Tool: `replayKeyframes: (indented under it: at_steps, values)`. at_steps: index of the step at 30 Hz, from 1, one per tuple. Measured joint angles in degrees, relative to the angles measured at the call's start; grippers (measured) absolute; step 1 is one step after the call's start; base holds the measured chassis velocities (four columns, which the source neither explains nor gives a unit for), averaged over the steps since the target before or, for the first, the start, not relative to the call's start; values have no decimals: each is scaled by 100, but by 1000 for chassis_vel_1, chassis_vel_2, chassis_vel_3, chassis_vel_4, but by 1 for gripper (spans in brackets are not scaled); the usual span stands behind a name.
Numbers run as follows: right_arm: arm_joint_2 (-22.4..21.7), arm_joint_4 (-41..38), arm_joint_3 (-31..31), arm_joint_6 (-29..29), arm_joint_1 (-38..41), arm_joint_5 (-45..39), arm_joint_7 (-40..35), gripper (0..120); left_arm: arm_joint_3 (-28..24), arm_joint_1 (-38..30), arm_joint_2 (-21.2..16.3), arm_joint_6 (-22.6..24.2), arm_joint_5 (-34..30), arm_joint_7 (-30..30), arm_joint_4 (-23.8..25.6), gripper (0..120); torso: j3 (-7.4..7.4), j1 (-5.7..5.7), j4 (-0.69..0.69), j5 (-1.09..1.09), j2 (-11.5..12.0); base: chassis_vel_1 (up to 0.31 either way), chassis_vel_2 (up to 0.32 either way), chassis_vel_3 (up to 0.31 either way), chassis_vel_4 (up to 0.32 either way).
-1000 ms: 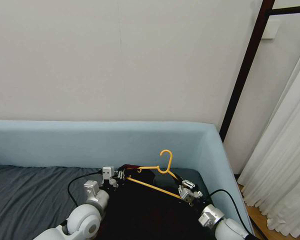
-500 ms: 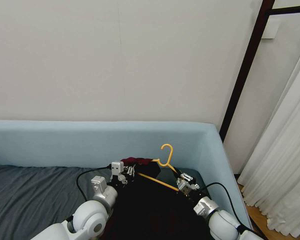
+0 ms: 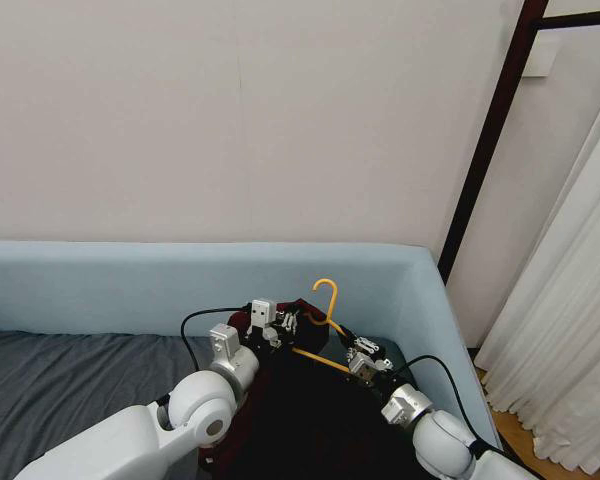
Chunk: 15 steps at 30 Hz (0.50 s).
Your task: Pick up the clothes from the sofa and hang them on the clothes hanger.
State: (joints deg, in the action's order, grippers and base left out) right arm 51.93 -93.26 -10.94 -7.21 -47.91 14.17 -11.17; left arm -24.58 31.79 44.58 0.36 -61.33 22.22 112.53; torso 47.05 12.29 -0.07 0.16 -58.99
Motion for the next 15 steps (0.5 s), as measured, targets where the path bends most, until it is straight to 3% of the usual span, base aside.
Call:
replayKeyframes:
  at_steps: [10,15]
  values:
    - [-69,-320,79,-221,-101,210,357,5,-304,-428,190,34,21,30,-112,0,0,0,-2,0,0,0,0,0,0]
    - [-119,-294,136,-219,-92,98,323,5,-307,-247,107,57,49,-8,90,0,0,0,-2,0,0,0,0,0,0]
